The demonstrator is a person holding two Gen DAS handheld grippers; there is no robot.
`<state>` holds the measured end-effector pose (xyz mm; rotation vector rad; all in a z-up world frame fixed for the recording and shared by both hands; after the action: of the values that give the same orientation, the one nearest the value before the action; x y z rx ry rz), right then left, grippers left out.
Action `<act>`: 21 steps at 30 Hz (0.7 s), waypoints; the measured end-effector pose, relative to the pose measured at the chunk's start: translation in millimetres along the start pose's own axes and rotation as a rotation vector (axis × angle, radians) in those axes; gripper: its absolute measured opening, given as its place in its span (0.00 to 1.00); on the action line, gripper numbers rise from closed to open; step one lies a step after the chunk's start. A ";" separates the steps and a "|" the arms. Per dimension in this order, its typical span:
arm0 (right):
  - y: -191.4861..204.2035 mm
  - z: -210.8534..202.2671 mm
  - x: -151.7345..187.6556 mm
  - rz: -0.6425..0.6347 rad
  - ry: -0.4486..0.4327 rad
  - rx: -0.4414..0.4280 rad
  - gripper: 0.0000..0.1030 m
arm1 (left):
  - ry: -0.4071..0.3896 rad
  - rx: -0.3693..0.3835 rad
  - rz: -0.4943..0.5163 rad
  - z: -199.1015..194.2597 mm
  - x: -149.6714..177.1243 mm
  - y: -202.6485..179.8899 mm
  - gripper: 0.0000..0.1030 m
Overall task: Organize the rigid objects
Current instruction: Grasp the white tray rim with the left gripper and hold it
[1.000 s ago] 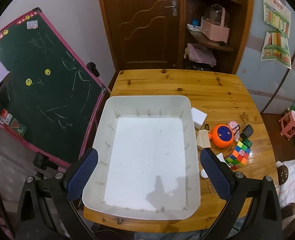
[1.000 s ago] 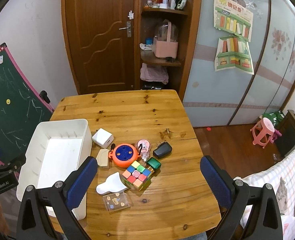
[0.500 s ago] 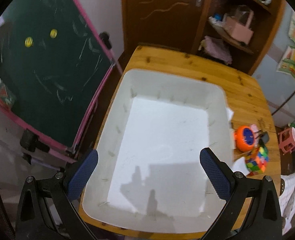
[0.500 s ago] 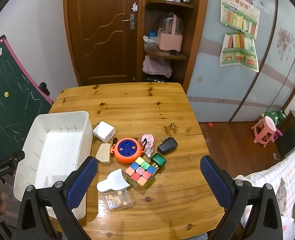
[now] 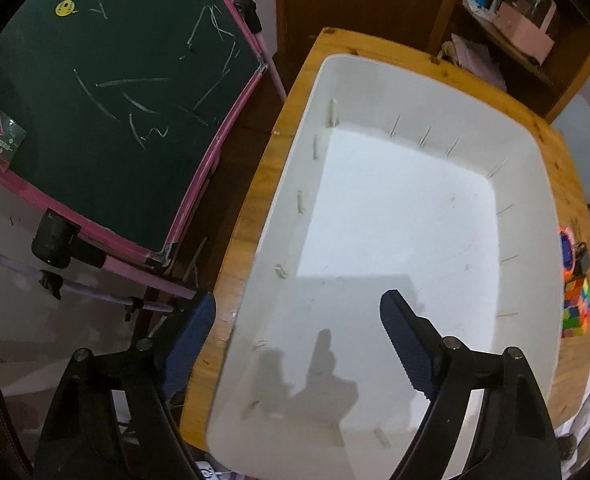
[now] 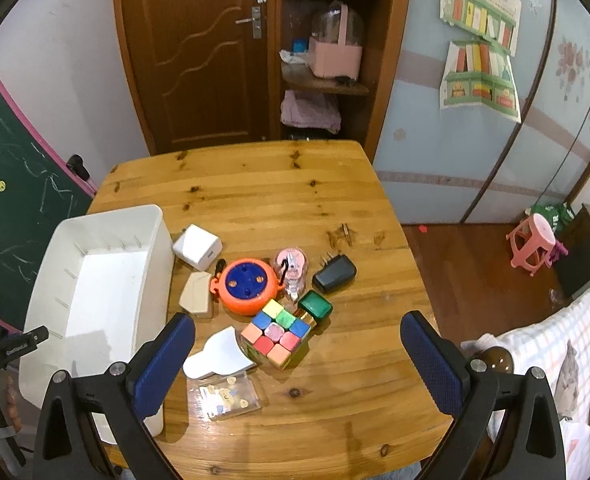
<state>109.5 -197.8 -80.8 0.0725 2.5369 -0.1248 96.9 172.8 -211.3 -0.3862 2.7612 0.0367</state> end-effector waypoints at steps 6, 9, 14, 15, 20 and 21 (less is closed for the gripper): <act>-1.5 26.3 13.1 0.014 0.074 -0.025 1.00 | 0.073 0.013 0.013 18.0 8.9 5.3 0.64; -1.3 38.2 19.9 0.023 0.113 -0.045 1.00 | 0.106 0.019 0.005 26.9 12.9 10.5 0.50; -0.5 49.1 27.1 0.029 0.148 -0.062 1.00 | 0.107 0.015 0.013 31.1 14.7 13.3 0.42; -0.4 49.8 27.0 0.032 0.145 -0.063 1.00 | 0.104 0.019 0.011 30.6 13.8 13.5 0.39; 0.0 52.5 25.7 0.052 0.121 -0.084 1.00 | 0.094 0.030 -0.009 31.0 8.7 17.7 0.25; -0.2 53.2 25.4 0.053 0.118 -0.090 1.00 | 0.096 0.026 -0.007 33.0 7.7 19.3 0.21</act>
<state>118.4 -202.9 -138.8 0.1148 2.6525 0.0148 95.9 191.8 -245.4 -0.4012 2.8521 -0.0196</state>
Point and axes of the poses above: each gripper's, at about its wrist camera, not at the fingertips, and z roughly the way its jaws point, y to its left, x to its underside, the point moved 6 cm from there along z, roughly the way its jaws point, and after that the axes turned 1 degree about x, right-handed, at the moved point
